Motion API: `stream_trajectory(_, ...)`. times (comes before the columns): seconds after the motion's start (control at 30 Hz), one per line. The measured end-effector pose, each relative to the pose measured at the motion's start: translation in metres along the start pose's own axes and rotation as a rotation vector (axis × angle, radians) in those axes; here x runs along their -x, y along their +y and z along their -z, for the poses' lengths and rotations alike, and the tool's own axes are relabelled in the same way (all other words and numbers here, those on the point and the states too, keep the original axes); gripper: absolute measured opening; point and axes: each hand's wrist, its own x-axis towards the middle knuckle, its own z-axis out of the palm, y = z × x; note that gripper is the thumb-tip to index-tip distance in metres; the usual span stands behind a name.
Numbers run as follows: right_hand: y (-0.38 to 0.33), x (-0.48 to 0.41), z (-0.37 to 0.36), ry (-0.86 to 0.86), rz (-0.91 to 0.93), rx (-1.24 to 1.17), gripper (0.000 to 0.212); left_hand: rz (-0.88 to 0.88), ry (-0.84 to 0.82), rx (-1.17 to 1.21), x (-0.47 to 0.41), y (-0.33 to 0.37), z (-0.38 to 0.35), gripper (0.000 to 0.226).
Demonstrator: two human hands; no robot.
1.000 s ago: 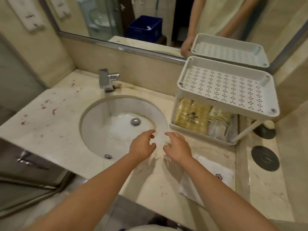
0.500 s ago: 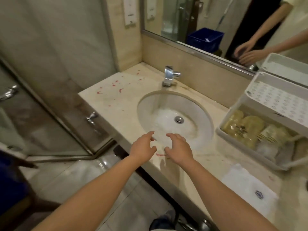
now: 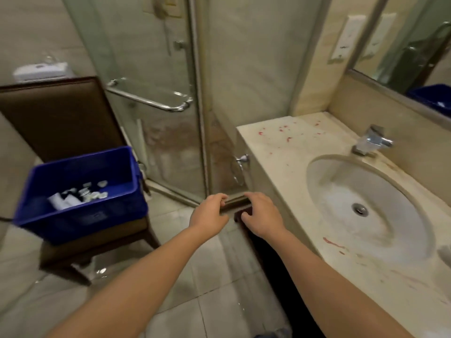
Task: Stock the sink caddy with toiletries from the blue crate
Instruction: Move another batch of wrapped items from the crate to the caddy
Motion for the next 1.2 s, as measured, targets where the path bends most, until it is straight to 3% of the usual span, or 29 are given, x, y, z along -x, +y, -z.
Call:
stream_trajectory(0.63,-0.184,-0.054,-0.078,-0.197,0.494,0.199,0.062,0.324,0.299,-0.084,0.059,-0.159,0.115,0.056)
stream_trajectory(1.2,-0.298,-0.226,-0.121,-0.333,0.804,0.244,0.061,0.593,0.432,-0.229,-0.022,-0.253,0.197,0.054)
